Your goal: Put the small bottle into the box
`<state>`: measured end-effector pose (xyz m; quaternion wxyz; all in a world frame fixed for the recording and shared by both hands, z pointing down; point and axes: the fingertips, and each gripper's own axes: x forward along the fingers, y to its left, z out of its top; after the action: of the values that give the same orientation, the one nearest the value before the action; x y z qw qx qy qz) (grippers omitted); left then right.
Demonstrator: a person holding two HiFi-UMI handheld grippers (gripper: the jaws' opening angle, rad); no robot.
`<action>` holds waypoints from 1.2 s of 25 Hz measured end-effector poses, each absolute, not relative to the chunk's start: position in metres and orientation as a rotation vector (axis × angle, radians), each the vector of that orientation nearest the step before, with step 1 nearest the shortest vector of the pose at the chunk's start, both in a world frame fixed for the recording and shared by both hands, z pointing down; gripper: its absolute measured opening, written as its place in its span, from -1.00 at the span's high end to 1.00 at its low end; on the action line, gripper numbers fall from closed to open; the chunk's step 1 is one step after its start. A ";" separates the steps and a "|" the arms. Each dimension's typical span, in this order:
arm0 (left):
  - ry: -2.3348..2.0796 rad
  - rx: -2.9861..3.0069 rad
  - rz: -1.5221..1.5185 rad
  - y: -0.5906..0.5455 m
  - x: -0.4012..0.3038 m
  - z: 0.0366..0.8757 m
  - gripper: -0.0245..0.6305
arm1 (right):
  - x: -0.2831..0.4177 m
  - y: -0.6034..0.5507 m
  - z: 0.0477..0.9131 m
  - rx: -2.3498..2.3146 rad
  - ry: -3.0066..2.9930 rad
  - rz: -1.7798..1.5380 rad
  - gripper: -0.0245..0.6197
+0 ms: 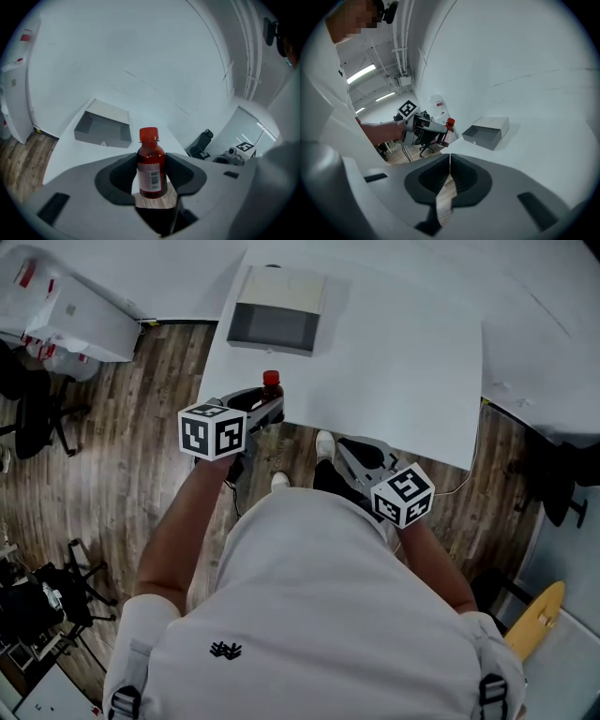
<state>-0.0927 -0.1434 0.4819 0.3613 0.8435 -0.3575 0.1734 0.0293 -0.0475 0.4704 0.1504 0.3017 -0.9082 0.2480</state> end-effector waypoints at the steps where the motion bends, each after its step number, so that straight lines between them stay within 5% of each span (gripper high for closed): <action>1: -0.937 2.167 0.452 -0.155 -0.092 0.482 0.33 | 0.032 -0.057 0.468 0.849 -2.619 0.704 0.90; 19: -1.087 2.013 0.732 -0.330 -0.084 0.546 0.33 | 0.101 -0.175 0.477 0.776 -2.633 0.789 0.90; 30: -1.076 1.903 0.948 -0.340 -0.105 0.605 0.33 | 0.110 -0.183 0.487 0.805 -2.613 0.881 0.90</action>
<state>-0.1045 -0.3397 0.6051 0.3702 0.7420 -0.4195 0.3695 0.1100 -0.1831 0.4871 0.1341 0.2777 -0.9014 0.3039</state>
